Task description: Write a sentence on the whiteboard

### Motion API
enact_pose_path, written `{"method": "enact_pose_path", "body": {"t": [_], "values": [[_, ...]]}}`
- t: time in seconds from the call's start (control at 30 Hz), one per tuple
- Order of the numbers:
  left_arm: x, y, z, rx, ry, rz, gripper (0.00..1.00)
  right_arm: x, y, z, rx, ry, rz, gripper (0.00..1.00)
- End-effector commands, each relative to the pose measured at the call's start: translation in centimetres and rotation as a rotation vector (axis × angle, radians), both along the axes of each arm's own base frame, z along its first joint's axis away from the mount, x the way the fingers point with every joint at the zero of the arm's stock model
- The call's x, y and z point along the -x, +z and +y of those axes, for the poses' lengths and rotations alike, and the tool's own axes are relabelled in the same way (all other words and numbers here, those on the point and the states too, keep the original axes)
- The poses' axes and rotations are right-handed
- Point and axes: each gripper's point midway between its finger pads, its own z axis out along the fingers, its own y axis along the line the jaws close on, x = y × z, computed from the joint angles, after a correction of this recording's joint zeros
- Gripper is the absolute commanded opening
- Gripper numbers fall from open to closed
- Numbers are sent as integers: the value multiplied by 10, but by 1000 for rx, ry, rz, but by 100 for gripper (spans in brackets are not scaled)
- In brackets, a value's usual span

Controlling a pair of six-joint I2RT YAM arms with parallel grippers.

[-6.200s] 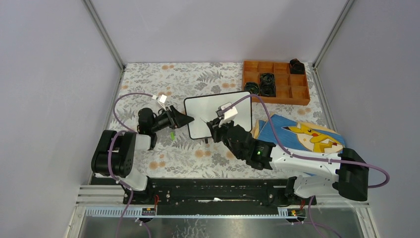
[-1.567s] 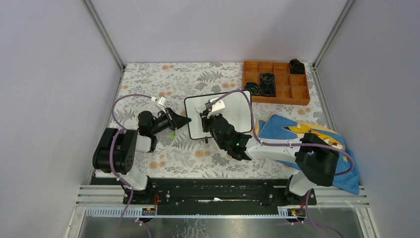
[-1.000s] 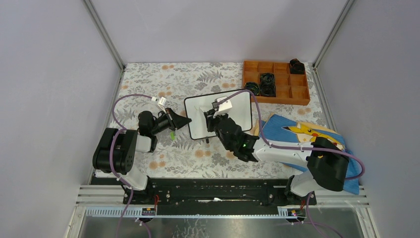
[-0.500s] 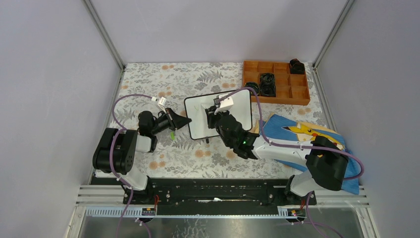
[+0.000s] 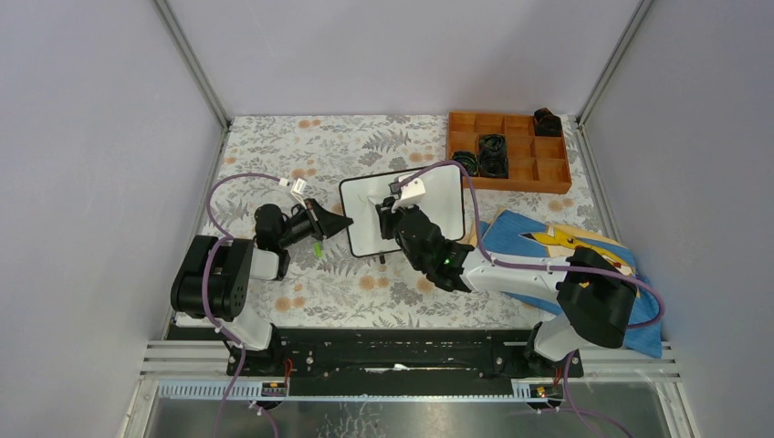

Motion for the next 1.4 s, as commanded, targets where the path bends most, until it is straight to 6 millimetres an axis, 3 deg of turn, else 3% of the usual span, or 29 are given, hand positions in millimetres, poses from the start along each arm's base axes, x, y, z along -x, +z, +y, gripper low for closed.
{"method": "enact_pose_path", "body": {"t": [0.0, 0.8, 1.13, 1.37], "values": [[-5, 3, 2, -11, 17, -15, 6, -5, 9, 3, -37, -9, 0, 0], [-4, 3, 1, -12, 14, -15, 5, 20, -32, 18, 12, 135, 131, 0], [-5, 2, 1, -15, 15, -12, 5, 17, 11, -10, -44, 54, 36, 0], [-4, 2, 0, -18, 12, -14, 5, 10, 21, -20, -53, 12, 3, 0]]}}
